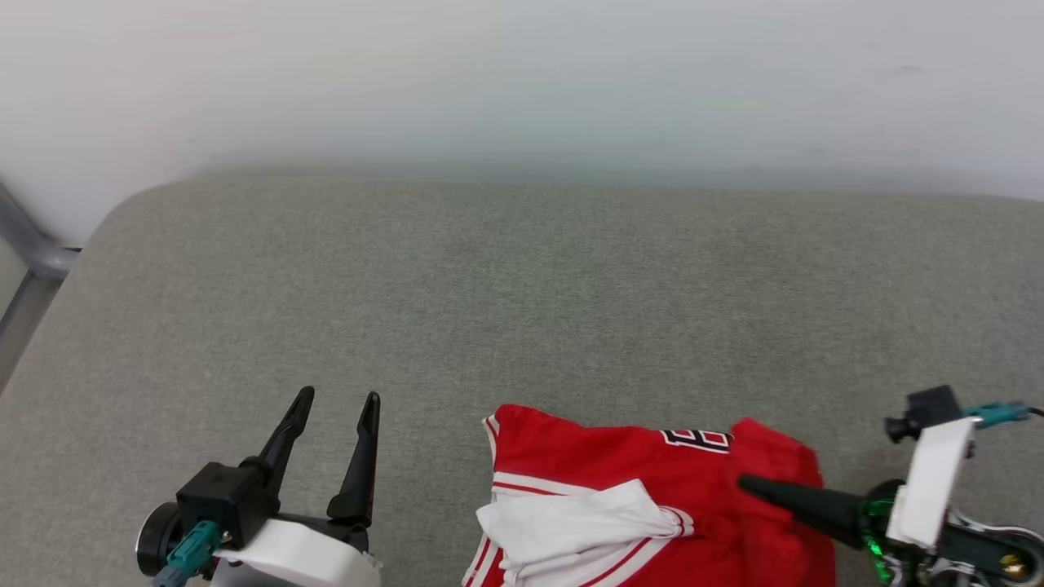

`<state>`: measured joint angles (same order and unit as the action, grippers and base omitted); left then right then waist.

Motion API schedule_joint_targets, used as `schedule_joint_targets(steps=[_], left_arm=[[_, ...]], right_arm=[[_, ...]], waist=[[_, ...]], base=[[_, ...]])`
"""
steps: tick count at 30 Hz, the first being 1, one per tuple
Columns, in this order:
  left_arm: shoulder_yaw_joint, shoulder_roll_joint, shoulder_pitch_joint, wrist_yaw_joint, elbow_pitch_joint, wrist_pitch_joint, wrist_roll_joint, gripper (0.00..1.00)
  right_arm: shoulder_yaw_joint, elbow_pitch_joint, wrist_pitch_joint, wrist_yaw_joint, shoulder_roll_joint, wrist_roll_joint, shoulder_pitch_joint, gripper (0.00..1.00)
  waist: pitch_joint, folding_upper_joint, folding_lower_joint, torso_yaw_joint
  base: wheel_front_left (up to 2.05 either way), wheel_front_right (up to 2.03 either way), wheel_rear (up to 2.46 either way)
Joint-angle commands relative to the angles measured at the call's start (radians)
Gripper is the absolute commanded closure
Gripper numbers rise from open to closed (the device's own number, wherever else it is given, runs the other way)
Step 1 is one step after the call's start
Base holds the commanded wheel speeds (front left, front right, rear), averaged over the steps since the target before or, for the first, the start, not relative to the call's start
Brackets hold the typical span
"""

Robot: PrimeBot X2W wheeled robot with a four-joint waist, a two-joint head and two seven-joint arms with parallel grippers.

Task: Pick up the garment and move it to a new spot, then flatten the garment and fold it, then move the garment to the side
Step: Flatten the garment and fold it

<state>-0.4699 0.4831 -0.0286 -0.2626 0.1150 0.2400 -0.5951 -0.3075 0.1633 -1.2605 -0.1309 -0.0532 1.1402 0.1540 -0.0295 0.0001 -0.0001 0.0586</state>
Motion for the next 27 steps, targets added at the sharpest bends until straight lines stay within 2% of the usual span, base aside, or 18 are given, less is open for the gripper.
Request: schedule_joint_targets(steps=[1, 8, 15, 17, 18, 23, 27], left_arm=[[-0.002, -0.006, -0.02, 0.005, -0.001, -0.003, 0.001, 0.0], [-0.011, -0.017, -0.053, 0.021, -0.01, 0.001, 0.0, 0.0], [-0.015, -0.039, -0.091, 0.042, -0.034, 0.01, 0.003, 0.0], [-0.015, -0.045, -0.1, 0.048, -0.042, 0.011, 0.003, 0.0], [-0.015, -0.047, -0.102, 0.051, -0.047, 0.013, 0.003, 0.0], [-0.01, -0.058, -0.106, 0.06, -0.068, 0.019, 0.005, 0.0], [-0.006, -0.06, -0.1, 0.061, -0.075, 0.02, 0.007, 0.0]], right_arm=[[0.06, 0.012, 0.034, 0.001, 0.004, 0.054, -0.009, 1.0], [0.311, 0.045, 0.193, 0.001, 0.003, 0.181, 0.015, 1.0], [0.493, 0.097, 0.396, 0.001, 0.003, 0.219, 0.068, 1.0], [0.531, 0.119, 0.439, 0.0, 0.004, 0.229, 0.076, 0.6], [0.543, 0.127, 0.462, 0.0, 0.004, 0.227, 0.079, 0.0], [0.592, 0.122, 0.536, 0.0, 0.003, 0.19, 0.098, 0.0], [0.615, 0.07, 0.608, 0.0, -0.033, 0.105, 0.101, 0.0]], waist=[[-0.008, -0.0001, 0.0001, 0.017], [-0.052, -0.0001, 0.0001, 0.063], [-0.102, -0.0001, 0.0001, 0.09], [-0.108, -0.0001, 0.0001, 0.095], [-0.11, -0.0001, 0.0001, 0.096], [-0.109, -0.0001, 0.0001, 0.094], [-0.1, -0.0001, 0.0001, 0.087]], base=[[0.0, 0.0, 0.0], [0.0, 0.0, 0.0], [0.0, 0.0, 0.0], [0.0, 0.0, 0.0], [0.0, 0.0, 0.0], [0.0, 0.0, 0.0], [0.0, 0.0, 0.0]])
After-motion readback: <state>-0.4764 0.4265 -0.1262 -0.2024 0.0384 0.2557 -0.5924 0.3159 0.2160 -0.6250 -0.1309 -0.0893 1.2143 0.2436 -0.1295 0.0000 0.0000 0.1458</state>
